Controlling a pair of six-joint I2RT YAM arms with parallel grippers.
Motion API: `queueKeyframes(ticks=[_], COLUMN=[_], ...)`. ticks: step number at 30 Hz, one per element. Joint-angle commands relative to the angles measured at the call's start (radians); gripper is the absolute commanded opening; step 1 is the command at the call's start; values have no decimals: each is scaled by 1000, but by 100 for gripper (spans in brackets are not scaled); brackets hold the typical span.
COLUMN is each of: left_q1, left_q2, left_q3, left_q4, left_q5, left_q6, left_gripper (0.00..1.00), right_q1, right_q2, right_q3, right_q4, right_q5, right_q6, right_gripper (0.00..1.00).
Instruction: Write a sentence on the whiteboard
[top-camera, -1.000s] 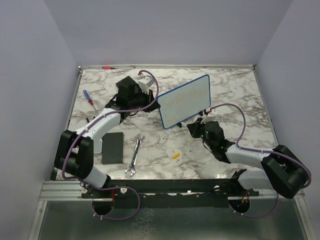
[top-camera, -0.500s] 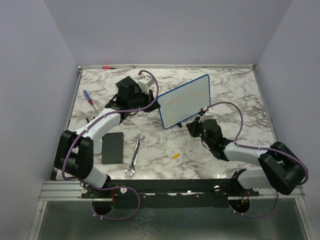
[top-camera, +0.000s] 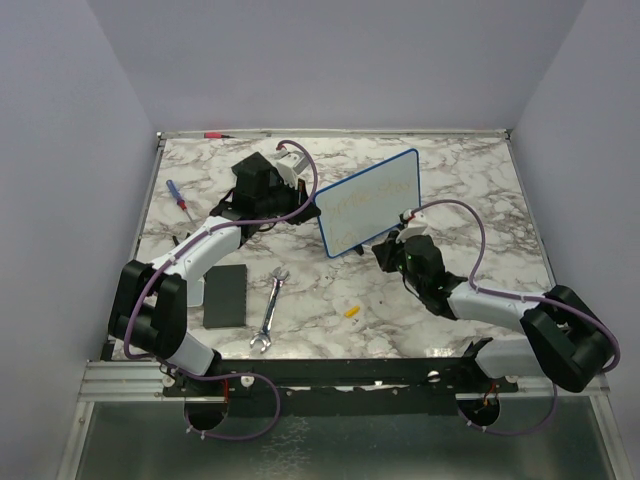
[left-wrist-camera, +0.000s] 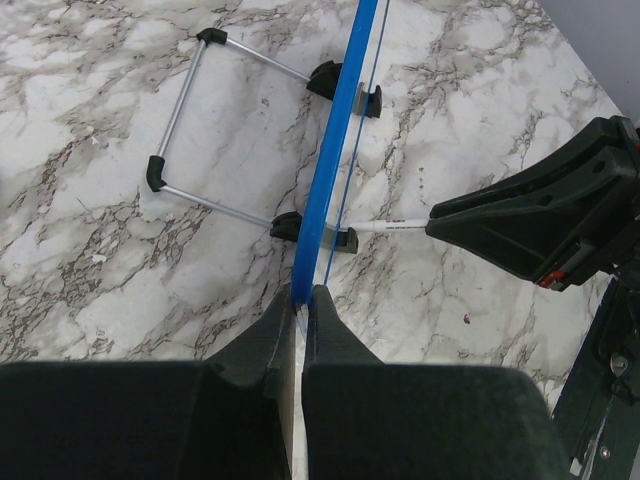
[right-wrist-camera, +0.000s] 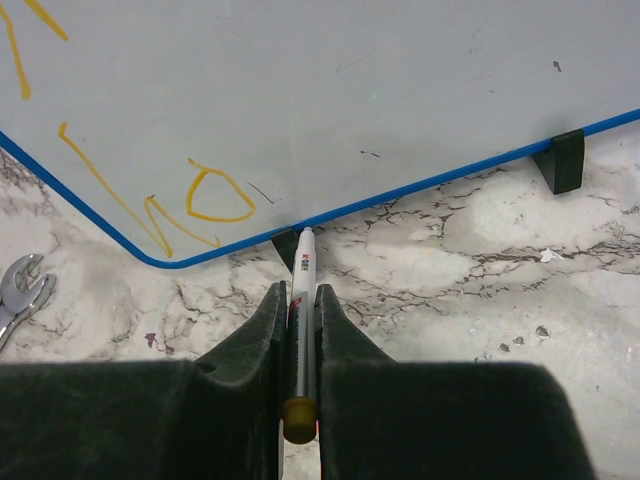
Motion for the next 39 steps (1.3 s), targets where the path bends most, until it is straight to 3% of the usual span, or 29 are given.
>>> queueKeyframes(ticks=[1, 39], left_q1=[-14, -15], left_q2=[-14, -16], left_q3=[2, 2], left_q4=[-56, -56], left_q5=[-1, 1], left_q6=[7, 6], left_gripper=[0, 0], right_q1=[-1, -1], right_q2=[-35, -106], right_q3=[56, 62], right_q4=[81, 110], right_q5=[9, 42], right_q6=[-10, -28], right_gripper=[1, 1])
